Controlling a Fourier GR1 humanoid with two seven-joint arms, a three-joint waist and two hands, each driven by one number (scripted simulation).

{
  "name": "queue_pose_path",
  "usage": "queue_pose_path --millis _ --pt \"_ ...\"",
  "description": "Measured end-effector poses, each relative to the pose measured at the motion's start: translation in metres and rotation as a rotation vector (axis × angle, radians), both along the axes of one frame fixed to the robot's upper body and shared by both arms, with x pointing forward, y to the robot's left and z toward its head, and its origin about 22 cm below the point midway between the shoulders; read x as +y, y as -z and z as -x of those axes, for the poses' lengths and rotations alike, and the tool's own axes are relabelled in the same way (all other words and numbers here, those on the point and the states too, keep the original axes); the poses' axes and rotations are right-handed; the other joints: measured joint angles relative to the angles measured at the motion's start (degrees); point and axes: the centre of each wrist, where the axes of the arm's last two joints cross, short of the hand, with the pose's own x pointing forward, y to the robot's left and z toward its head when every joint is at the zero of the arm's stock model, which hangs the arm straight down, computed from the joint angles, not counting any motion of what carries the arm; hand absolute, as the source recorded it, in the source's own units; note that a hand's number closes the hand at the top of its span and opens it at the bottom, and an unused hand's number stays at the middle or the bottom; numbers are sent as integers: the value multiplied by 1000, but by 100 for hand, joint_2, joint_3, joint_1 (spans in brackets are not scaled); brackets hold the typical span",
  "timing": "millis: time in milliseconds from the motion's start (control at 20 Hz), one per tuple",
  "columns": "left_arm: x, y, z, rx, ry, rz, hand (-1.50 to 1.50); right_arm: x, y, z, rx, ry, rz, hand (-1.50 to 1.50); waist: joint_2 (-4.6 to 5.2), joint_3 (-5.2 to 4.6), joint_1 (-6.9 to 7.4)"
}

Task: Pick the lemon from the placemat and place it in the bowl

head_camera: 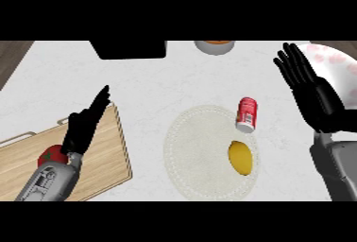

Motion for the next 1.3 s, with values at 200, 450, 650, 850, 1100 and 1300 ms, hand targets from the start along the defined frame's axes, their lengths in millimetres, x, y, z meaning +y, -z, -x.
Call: queue_pose_path --millis 200,450,650,850,1100,1300 --pt "16 -25 -8 -126 -54 20 0 35 -3 13 -54 -179 -130 -150 118 -36 130" --pt "45 -54 -14 -267 -171 78 0 62 -9 35 -176 -178 -123 -150 82 -76 103" --pt "66 -64 -8 -316 -223 111 0 75 19 81 -268 -49 -144 -150 131 -67 22" --pt "76 -68 -2 -344 -235 132 0 76 28 132 -341 -8 -67 -150 175 -65 21" --pt "82 -73 0 -353 -243 140 0 45 13 172 -345 74 143 -150 202 -69 -5" --pt "90 -76 4 -356 -242 140 0 15 -15 191 -283 121 314 -150 219 -71 25"
